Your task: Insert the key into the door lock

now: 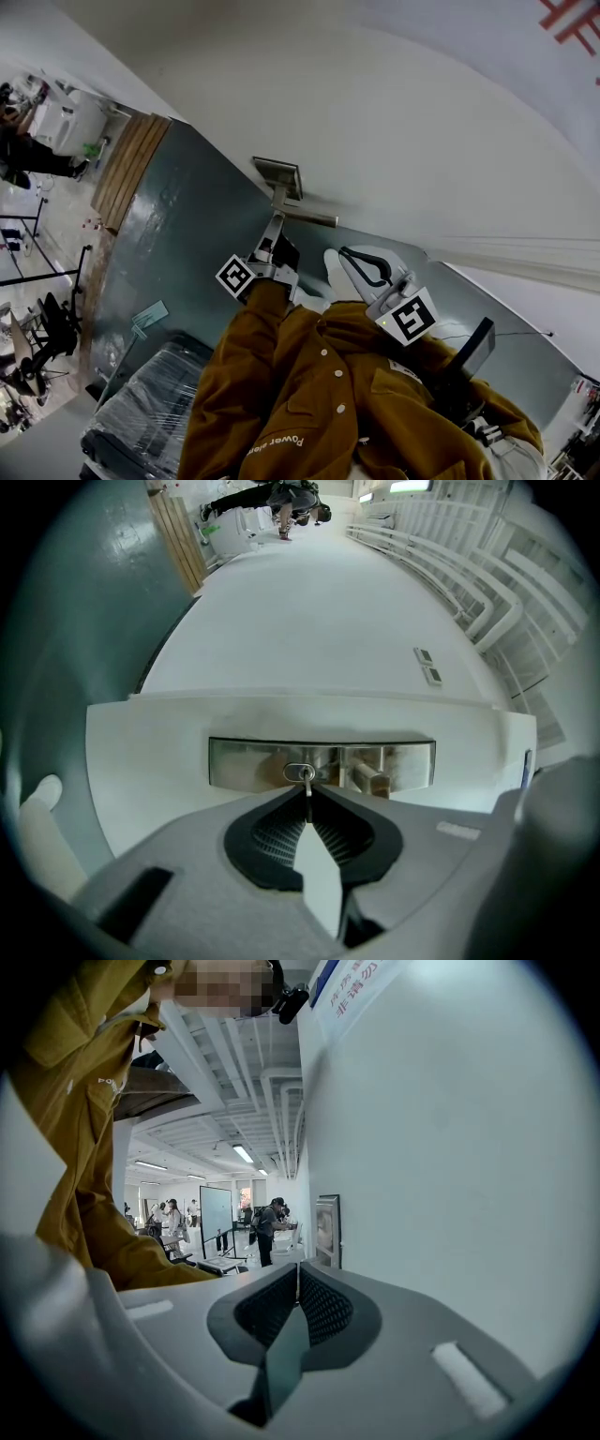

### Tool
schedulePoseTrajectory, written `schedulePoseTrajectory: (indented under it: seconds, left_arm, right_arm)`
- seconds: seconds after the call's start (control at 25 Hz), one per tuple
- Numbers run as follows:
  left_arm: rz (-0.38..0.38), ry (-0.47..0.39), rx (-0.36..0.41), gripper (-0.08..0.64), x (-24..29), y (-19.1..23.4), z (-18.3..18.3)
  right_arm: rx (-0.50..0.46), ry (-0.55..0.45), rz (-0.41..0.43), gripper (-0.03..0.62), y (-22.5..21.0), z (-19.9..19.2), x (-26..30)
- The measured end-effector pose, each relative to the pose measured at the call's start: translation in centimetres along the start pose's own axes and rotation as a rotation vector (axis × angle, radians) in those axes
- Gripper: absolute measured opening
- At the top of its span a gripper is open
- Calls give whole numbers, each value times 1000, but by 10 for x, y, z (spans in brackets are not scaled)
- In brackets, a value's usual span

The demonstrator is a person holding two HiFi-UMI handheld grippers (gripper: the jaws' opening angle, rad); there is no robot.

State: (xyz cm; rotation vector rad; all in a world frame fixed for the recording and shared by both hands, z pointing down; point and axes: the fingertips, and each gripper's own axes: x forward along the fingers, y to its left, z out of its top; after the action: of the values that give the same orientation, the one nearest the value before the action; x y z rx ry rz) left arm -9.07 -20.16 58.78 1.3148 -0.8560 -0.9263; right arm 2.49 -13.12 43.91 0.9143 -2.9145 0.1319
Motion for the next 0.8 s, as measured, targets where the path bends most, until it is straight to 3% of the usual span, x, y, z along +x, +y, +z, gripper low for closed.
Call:
schedulePoseTrajectory:
  seconds: [0.36,0.52,0.8]
  left_arm:
    - [-15,37,-17,25,13,4,2]
    - [-32,26,-86,26,28,8,-1]
    - [-26,70,-48,28,48,4,3]
  right_arm:
    - [7,6,0,17,-3,-6,-2]
    - [12,10,8,17,1,-10,-3]
    - [13,3,-6,17,13,-10,-12]
